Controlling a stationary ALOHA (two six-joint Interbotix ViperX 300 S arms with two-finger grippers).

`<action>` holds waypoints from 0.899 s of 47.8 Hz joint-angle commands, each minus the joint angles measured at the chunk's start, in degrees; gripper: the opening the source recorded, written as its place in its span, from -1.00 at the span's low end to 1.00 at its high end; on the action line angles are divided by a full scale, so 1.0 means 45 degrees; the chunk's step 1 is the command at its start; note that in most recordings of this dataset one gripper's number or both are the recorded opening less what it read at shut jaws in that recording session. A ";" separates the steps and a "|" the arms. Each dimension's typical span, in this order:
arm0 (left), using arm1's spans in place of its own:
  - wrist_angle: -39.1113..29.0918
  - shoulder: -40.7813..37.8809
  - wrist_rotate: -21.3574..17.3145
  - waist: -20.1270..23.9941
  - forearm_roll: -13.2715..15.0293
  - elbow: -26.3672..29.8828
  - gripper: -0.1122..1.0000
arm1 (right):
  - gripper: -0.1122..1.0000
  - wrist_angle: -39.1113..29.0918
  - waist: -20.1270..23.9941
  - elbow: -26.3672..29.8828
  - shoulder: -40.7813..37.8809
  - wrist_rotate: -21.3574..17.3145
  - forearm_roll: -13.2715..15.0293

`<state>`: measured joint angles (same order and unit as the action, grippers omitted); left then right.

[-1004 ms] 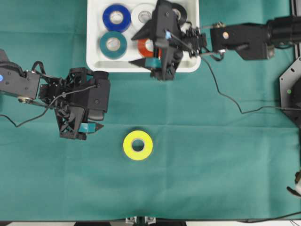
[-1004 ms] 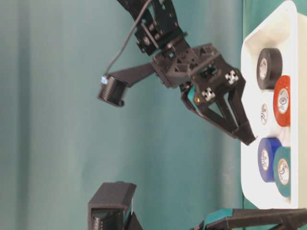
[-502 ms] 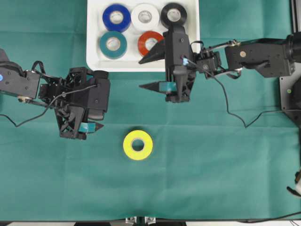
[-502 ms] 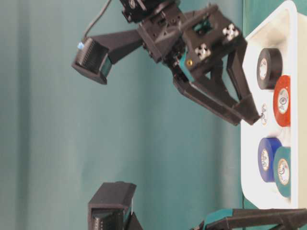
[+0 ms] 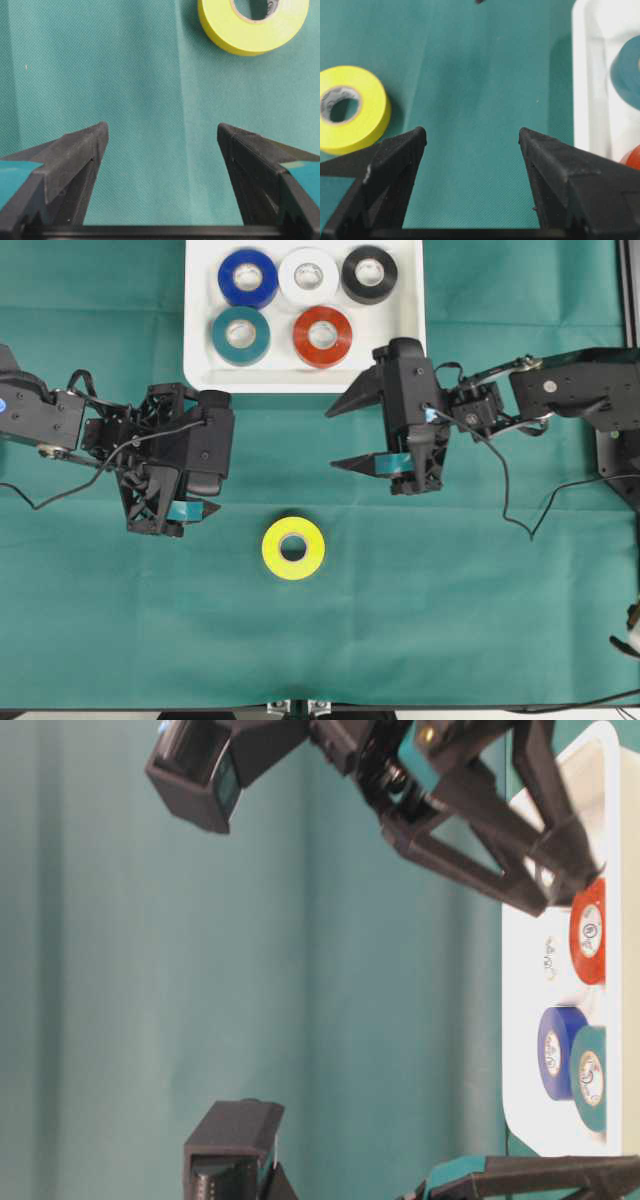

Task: Put the tape alternately from left to right into the white case.
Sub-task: 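Release the teal roll in the case and withdraw the right gripper, then move the left gripper over the yellow tape roll and grasp it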

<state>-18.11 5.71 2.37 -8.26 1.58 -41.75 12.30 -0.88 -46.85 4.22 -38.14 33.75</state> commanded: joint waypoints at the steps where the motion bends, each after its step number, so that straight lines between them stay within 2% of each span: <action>1: 0.0039 0.0254 0.0000 -0.0039 0.0020 0.0273 0.70 | 0.60 0.0039 0.0117 -0.0020 0.0312 -0.0039 0.0000; 13: 0.0078 -0.0156 0.0312 -0.0039 0.0020 0.0547 0.70 | 0.60 0.0020 0.0137 -0.0059 0.0312 -0.0039 0.0000; 34: 0.0000 -0.1543 0.4004 -0.0293 0.0020 0.1973 0.70 | 0.60 -0.0117 0.0137 -0.0215 0.0312 -0.0020 0.0000; 43: 0.0000 -0.2148 0.4746 -0.0527 0.0020 0.2500 0.70 | 0.60 -0.0117 0.0137 -0.0352 0.0312 0.0000 -0.0020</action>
<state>-18.28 -4.04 23.29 -9.84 1.58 -32.61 11.51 -0.44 -48.60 4.39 -38.23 33.75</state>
